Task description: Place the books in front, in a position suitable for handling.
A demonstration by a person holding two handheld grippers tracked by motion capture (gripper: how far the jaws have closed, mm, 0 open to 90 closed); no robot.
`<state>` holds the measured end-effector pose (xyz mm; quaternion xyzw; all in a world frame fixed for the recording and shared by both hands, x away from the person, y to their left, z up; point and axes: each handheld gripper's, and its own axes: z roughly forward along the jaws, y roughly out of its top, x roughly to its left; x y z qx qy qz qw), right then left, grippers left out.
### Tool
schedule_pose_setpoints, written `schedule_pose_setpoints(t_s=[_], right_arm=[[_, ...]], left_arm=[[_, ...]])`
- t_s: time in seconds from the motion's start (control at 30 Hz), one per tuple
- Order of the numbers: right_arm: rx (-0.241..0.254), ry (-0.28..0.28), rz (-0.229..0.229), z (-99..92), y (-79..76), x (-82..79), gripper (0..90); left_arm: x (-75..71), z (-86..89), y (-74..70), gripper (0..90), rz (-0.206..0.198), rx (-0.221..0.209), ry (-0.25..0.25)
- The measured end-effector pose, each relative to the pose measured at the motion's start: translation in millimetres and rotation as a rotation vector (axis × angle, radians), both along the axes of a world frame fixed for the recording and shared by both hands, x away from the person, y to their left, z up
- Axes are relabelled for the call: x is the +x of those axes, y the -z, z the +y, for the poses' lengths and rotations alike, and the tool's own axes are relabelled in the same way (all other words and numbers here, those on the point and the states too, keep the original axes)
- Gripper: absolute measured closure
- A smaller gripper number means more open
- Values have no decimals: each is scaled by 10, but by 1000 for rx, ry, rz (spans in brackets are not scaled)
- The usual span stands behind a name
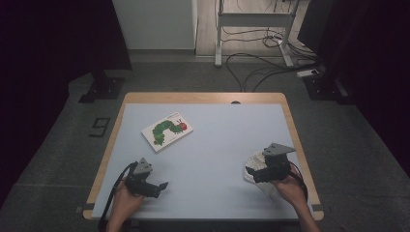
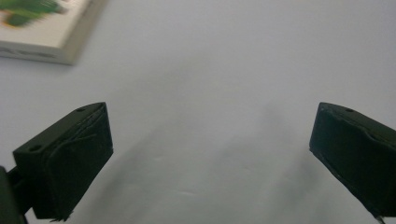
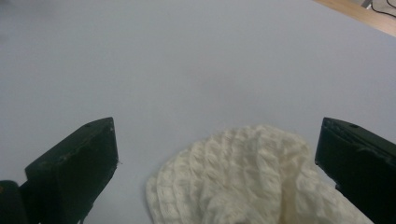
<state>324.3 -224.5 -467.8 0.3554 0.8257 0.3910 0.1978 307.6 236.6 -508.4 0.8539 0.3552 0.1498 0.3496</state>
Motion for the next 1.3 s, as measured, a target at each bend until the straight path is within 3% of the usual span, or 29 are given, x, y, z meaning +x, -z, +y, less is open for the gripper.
schedule_pose_setpoints(t_s=[0.17,0.3,0.43,0.57,0.73,1.3], right_arm=[[9,-18,1,83,-13,15,0],[7,-34,5,153,-29,31,0],[5,-52,6,215,-45,53,0],[13,-64,5,290,-77,82,1],[9,-88,6,428,-79,145,6],[0,-181,35,1005,-15,401,11]], left_arm=[[173,54,-75,0,-10,15,-24],[313,74,-105,0,-2,1,-15],[427,86,-124,0,-14,10,-11],[530,101,-144,0,-1,14,-11],[615,104,-135,0,11,3,-12],[757,109,-29,0,18,45,-26]])
